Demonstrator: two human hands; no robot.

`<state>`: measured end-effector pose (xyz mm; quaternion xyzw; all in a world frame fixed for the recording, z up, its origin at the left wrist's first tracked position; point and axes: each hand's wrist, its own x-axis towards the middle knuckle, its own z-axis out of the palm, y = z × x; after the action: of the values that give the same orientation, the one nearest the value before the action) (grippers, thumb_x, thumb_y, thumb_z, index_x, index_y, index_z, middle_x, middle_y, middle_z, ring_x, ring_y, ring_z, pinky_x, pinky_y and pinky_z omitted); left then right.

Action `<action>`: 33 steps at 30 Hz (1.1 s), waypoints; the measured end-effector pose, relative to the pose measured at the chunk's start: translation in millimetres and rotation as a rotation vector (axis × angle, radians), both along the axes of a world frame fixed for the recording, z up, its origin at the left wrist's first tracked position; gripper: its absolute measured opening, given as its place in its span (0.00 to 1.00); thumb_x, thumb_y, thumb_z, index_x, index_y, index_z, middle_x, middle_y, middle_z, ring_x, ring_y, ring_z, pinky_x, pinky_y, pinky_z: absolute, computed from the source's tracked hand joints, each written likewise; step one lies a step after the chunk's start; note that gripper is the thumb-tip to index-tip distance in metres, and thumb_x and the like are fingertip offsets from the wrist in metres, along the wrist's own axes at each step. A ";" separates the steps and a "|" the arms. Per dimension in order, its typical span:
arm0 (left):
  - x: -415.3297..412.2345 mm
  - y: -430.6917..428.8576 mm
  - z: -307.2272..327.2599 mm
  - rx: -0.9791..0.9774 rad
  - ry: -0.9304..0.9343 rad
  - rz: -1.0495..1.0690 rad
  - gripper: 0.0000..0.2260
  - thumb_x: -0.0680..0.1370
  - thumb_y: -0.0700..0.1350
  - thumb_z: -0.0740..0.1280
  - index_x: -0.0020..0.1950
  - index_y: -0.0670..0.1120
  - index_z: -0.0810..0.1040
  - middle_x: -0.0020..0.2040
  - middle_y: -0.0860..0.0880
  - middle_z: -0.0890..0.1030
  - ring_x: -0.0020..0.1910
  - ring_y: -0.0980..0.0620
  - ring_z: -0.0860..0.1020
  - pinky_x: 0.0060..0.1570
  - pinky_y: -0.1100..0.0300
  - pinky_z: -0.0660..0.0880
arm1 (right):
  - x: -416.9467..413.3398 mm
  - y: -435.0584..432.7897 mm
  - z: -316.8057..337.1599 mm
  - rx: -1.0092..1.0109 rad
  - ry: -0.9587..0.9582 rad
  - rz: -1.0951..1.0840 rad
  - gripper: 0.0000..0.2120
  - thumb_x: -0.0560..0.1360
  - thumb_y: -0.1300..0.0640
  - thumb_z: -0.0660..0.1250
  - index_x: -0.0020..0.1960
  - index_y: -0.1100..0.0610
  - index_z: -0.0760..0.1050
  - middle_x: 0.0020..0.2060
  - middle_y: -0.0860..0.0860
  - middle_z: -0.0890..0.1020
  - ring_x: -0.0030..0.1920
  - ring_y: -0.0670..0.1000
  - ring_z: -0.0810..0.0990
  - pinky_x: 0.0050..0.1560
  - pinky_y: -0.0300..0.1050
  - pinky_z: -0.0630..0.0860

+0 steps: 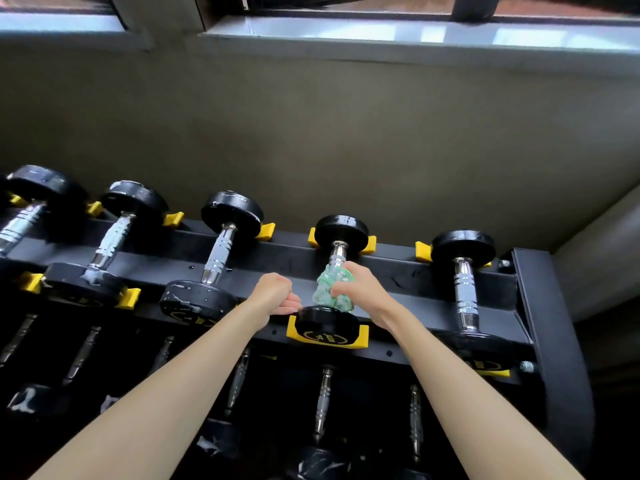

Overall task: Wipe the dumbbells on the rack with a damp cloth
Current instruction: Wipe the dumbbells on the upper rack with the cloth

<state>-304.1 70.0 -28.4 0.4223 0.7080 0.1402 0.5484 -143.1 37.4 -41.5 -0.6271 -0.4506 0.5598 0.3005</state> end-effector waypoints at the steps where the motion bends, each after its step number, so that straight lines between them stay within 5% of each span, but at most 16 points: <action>1: -0.4 -0.7 1.1 0.003 -0.003 -0.001 0.16 0.80 0.34 0.52 0.66 0.37 0.69 0.44 0.40 0.79 0.38 0.49 0.80 0.44 0.59 0.79 | 2.8 -0.5 1.8 -0.020 0.032 -0.015 0.07 0.69 0.67 0.64 0.45 0.60 0.70 0.40 0.54 0.76 0.39 0.49 0.75 0.36 0.38 0.70; 8: -0.9 -10.8 14.9 0.047 0.009 -0.071 0.15 0.80 0.35 0.52 0.65 0.39 0.69 0.51 0.39 0.78 0.45 0.47 0.79 0.44 0.58 0.78 | 15.1 -10.0 19.5 -0.149 0.359 -0.193 0.06 0.68 0.68 0.59 0.40 0.59 0.68 0.36 0.53 0.77 0.36 0.53 0.78 0.37 0.43 0.73; 11: -4.3 -10.7 25.0 0.083 0.006 -0.086 0.14 0.80 0.35 0.51 0.63 0.41 0.70 0.50 0.41 0.79 0.43 0.47 0.79 0.44 0.58 0.78 | 6.5 -15.1 24.3 -0.207 0.630 -0.240 0.12 0.66 0.65 0.62 0.49 0.61 0.70 0.40 0.54 0.78 0.37 0.53 0.79 0.41 0.46 0.75; 17: -25.8 3.8 55.8 0.164 -0.045 -0.054 0.14 0.80 0.35 0.51 0.62 0.42 0.70 0.47 0.42 0.79 0.38 0.50 0.78 0.39 0.59 0.77 | -18.4 -13.6 43.7 -0.080 0.625 -0.287 0.07 0.74 0.67 0.57 0.49 0.58 0.68 0.45 0.56 0.77 0.42 0.54 0.79 0.42 0.47 0.75; 25: -98.4 35.9 71.9 0.241 -0.167 0.012 0.09 0.80 0.34 0.53 0.51 0.42 0.71 0.37 0.44 0.75 0.34 0.50 0.74 0.33 0.62 0.73 | -88.7 3.0 28.1 0.178 0.141 -0.497 0.19 0.74 0.71 0.59 0.58 0.52 0.65 0.52 0.56 0.77 0.51 0.56 0.78 0.53 0.55 0.77; 28: -137.8 53.0 55.3 0.291 -0.088 0.005 0.11 0.79 0.33 0.54 0.45 0.43 0.73 0.38 0.43 0.76 0.34 0.49 0.74 0.34 0.62 0.72 | -122.7 3.1 19.9 0.248 -0.072 -0.509 0.18 0.74 0.71 0.56 0.57 0.52 0.64 0.45 0.50 0.75 0.48 0.54 0.76 0.49 0.52 0.75; 33: -199.9 71.9 22.5 0.279 0.013 -0.184 0.15 0.75 0.30 0.53 0.49 0.41 0.78 0.36 0.45 0.78 0.39 0.48 0.74 0.33 0.63 0.70 | -178.6 -2.7 -3.8 0.187 -0.321 -0.545 0.21 0.74 0.72 0.53 0.64 0.57 0.63 0.48 0.54 0.73 0.48 0.55 0.73 0.44 0.43 0.67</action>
<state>-503.9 141.9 -5.9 0.5582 0.6437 0.1838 0.4902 -321.7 34.7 -45.3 -0.7744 -0.3573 0.3092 0.4207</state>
